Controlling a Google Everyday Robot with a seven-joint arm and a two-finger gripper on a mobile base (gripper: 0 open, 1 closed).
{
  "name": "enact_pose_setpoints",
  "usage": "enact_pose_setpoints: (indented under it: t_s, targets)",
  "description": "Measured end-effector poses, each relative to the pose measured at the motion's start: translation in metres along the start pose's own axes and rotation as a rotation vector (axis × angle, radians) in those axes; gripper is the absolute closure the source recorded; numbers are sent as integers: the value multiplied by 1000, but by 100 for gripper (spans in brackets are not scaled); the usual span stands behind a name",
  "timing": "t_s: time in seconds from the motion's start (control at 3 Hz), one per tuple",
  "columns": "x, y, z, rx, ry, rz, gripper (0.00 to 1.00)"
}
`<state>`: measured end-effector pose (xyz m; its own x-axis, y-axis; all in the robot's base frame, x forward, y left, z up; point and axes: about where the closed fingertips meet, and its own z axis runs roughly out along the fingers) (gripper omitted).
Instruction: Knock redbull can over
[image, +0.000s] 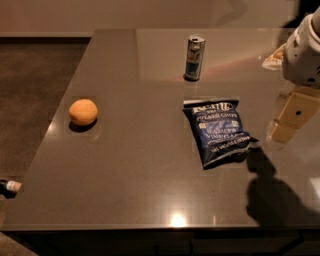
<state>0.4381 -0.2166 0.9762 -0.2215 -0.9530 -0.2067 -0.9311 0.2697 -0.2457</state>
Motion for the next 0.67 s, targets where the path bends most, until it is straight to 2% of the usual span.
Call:
enact_pose_setpoints:
  t_s: [0.33,0.67]
  targets:
    - [0,0,0,0,0,0,0]
    - [-13,-26,-1,51,-16,29,0]
